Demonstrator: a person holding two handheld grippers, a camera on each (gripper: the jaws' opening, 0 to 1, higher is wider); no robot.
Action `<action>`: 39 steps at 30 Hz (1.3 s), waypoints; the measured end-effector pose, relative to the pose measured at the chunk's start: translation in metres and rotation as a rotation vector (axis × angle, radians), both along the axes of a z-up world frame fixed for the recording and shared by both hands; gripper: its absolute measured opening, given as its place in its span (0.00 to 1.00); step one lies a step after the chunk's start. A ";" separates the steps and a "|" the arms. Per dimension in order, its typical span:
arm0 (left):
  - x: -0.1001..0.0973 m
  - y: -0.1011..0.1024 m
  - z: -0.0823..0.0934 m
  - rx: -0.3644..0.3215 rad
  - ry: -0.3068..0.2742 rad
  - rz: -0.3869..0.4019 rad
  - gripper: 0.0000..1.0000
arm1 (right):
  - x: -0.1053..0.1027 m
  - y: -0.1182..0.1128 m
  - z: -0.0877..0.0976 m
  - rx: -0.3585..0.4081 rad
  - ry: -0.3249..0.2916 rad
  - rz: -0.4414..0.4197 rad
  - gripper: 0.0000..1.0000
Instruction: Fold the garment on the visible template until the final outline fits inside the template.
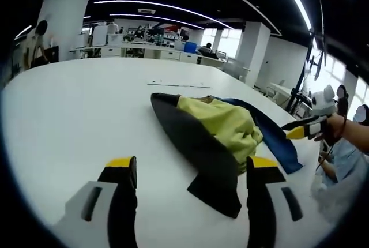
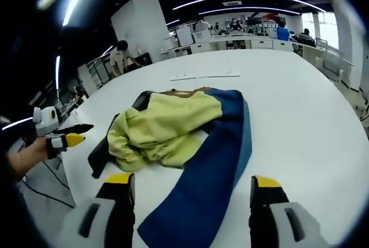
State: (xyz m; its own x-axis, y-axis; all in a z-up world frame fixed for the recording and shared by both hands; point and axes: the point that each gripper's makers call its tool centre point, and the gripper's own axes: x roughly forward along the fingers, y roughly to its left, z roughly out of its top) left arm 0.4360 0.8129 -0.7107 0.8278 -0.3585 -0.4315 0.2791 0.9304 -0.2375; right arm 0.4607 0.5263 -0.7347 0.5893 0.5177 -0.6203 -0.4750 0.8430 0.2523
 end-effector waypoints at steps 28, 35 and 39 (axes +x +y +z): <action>-0.031 -0.047 -0.044 -0.068 0.119 -0.039 0.02 | -0.038 -0.046 -0.033 -0.001 0.112 -0.275 0.09; -0.033 -0.037 -0.040 -0.074 0.125 -0.017 0.00 | -0.037 -0.052 -0.031 0.007 0.112 -0.294 0.00; -0.029 -0.019 -0.029 -0.062 0.099 0.018 0.00 | -0.033 -0.059 -0.024 -0.006 0.092 -0.294 0.00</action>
State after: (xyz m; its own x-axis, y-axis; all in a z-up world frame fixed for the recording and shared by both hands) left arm 0.4071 0.7937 -0.7399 0.7887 -0.3722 -0.4892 0.2343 0.9178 -0.3206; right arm 0.4278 0.4674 -0.7590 0.6543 0.3291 -0.6809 -0.1855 0.9427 0.2774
